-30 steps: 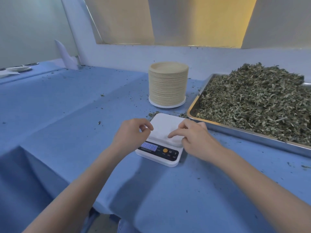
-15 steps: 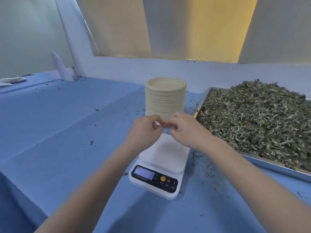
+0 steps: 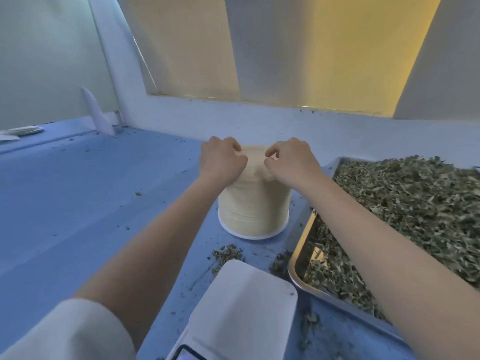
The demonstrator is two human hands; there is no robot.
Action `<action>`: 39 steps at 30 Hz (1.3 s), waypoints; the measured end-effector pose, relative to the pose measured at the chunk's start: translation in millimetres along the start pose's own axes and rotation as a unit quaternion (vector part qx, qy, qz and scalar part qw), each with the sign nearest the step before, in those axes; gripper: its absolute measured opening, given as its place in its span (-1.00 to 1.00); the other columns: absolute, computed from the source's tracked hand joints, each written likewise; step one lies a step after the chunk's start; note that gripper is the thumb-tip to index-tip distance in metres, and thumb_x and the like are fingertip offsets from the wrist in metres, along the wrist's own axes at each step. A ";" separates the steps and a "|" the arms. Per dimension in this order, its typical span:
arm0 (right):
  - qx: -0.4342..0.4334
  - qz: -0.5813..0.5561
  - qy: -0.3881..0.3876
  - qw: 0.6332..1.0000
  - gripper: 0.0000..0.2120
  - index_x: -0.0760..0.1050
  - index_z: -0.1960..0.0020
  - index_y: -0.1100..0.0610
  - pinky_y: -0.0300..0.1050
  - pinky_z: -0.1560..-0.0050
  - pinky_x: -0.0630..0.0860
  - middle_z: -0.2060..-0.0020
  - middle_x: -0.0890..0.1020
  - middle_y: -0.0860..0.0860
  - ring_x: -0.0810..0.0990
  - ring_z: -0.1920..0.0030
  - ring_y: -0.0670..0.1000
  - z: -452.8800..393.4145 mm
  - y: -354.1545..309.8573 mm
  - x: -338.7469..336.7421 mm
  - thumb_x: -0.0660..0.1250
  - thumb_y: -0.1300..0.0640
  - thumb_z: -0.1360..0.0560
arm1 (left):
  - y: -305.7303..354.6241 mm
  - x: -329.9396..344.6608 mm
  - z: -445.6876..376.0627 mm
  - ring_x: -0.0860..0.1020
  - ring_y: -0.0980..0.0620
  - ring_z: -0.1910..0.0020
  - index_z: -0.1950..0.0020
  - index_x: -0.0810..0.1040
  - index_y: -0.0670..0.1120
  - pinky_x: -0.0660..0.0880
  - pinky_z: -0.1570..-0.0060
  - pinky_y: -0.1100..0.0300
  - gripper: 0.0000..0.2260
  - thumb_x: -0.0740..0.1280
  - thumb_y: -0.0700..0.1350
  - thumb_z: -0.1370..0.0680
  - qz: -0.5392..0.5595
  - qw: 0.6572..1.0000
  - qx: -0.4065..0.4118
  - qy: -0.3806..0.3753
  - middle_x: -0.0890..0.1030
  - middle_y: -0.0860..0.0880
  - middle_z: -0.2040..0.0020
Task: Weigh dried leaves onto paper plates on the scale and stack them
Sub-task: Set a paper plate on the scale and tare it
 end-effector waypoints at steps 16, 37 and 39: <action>0.068 -0.053 -0.077 0.993 -0.56 0.21 -0.38 0.26 -0.13 0.39 0.23 0.01 0.45 0.16 0.43 0.10 0.13 -27.4 24.9 4.9 0.06 0.33 -0.50 | 1.1 6.0 -17.2 0.28 0.04 0.34 0.27 0.23 -0.17 0.20 0.41 0.22 -0.81 0.05 -0.34 -0.53 -0.038 0.987 -0.111 -0.107 0.30 -0.04 0.26; -0.008 -0.061 -0.026 0.998 -0.59 0.31 -0.36 0.33 0.02 0.16 0.40 -0.32 0.40 0.25 0.47 0.13 0.16 132.6 -26.3 -45.5 0.08 0.28 -0.53 | 3.3 -92.5 133.8 0.08 0.03 0.35 0.28 0.10 -0.08 0.04 0.39 0.20 -0.75 0.00 -0.42 -0.45 0.086 0.992 -0.071 -0.052 0.13 -0.03 0.30; -0.011 -0.058 -0.038 0.998 -0.61 0.33 -0.35 0.28 0.09 -0.05 0.46 -0.29 0.44 0.22 0.50 -0.10 0.22 154.3 -27.6 -38.1 0.09 0.27 -0.54 | -3.4 -95.2 153.3 0.12 0.03 0.36 0.19 0.21 -0.13 0.07 0.41 0.22 -0.82 0.00 -0.40 -0.48 0.083 0.991 -0.078 -0.067 0.18 -0.04 0.29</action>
Point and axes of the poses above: each hand's wrist, its own z-axis away from the middle knuckle, its own x-axis out of the palm, y = z × x, the point moved 1 cm from there along -z, towards the middle knuckle
